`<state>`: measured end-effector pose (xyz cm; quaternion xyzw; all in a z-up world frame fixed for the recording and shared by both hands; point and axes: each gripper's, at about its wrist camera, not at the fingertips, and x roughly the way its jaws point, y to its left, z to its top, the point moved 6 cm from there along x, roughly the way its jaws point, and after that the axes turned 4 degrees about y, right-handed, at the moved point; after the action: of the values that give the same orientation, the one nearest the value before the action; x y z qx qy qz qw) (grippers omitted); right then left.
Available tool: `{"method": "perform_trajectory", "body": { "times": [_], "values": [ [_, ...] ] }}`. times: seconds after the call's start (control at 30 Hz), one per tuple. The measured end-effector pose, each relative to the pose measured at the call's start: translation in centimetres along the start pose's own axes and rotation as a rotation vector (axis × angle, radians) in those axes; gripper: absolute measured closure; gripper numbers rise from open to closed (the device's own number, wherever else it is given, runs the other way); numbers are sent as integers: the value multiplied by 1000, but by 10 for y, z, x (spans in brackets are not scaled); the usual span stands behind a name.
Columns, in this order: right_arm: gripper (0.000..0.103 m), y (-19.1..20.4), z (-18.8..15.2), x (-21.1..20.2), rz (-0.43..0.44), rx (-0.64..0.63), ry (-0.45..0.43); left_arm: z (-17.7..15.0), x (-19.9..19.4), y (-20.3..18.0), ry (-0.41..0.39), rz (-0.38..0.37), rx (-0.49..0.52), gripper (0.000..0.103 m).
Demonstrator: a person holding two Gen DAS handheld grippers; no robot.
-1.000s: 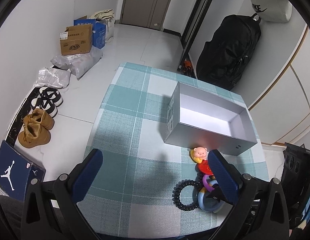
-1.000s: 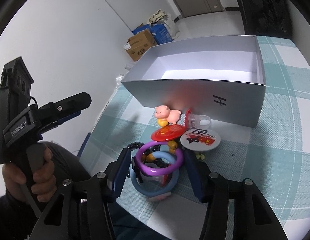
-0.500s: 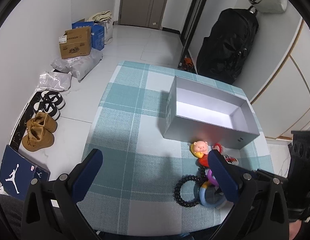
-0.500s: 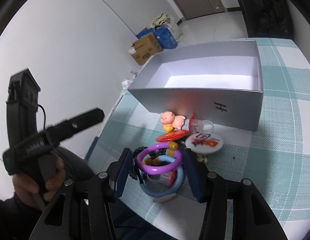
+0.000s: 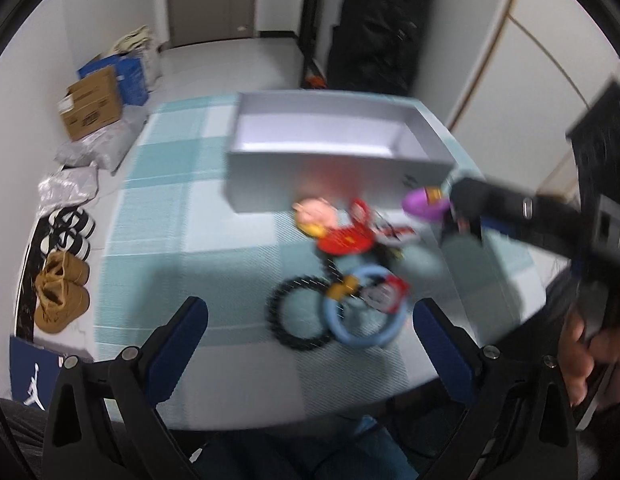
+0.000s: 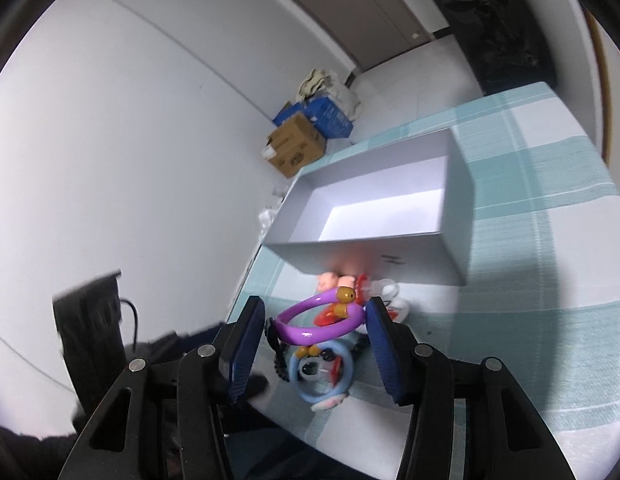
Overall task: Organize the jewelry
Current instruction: 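Lift the purple ring with the right tool while the left tool grasps the light-blue ring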
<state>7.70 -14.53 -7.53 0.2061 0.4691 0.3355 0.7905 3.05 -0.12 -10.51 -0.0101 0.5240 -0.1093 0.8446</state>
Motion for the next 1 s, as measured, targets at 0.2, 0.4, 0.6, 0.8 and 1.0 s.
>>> {"method": "perform_trajectory", "body": {
  "times": [0.2,0.4,0.6,0.8,1.0],
  "values": [
    [52,-3,5,-16,-3,19,-37,-3,11,-12,32,17,62,7],
    [52,-11,6,-24,-22,41,-52,-5,23,-20,60,73,104,9],
    [52,-19,4,-37,-24,63,-70,-6,29,-22,81,108,139,33],
    [52,-20,4,-42,-23,69,-78,-8,26,-24,86,71,156,46],
    [52,-20,4,-43,-22,68,-84,-1,15,-24,50,23,134,46]
  ]
}}
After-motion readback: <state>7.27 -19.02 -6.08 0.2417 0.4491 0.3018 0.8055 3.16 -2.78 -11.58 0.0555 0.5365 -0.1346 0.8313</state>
